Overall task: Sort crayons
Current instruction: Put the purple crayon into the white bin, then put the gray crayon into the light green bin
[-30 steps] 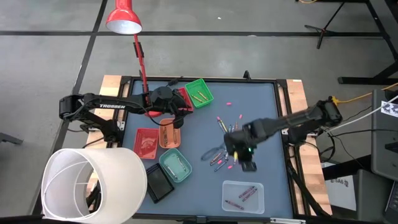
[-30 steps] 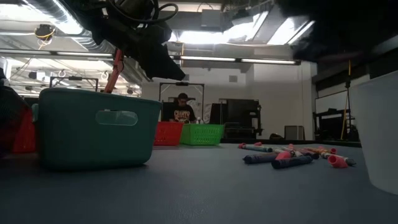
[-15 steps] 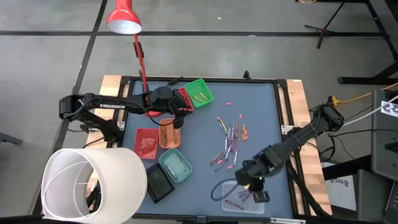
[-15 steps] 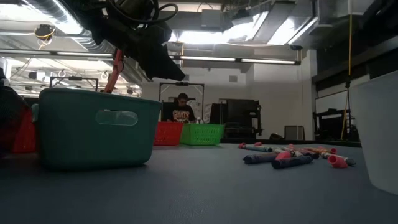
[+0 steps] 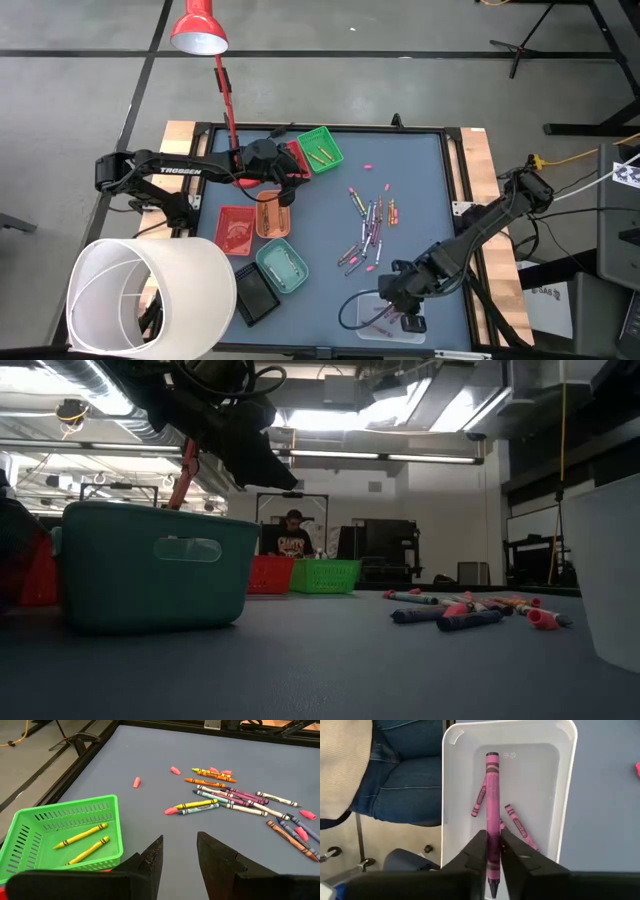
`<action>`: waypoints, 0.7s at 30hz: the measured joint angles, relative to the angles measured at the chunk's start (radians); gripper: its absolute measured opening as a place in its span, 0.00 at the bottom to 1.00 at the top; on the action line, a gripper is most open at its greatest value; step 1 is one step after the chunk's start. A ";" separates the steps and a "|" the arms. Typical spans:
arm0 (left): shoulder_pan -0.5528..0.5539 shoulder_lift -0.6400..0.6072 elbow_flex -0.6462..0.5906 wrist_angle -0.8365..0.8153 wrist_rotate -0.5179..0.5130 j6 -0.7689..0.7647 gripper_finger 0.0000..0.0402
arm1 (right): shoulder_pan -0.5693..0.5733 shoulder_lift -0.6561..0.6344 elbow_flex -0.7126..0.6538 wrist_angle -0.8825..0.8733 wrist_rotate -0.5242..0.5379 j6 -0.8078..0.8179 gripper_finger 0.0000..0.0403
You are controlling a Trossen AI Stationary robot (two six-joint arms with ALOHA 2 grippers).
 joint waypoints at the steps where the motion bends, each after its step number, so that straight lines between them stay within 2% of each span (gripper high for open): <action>1: 0.000 0.000 0.000 0.000 0.000 0.000 0.26 | 0.000 0.000 0.000 0.000 0.000 0.001 0.16; 5: 0.000 0.000 0.000 0.000 0.000 0.000 0.26 | -0.002 0.000 0.000 0.000 0.001 0.001 0.26; 9: 0.000 0.000 0.000 0.000 0.000 0.000 0.26 | -0.002 0.000 0.000 -0.001 0.018 0.001 0.32; 21: 0.000 0.000 0.000 0.000 0.000 0.000 0.26 | -0.003 0.000 0.000 -0.002 0.028 0.001 0.34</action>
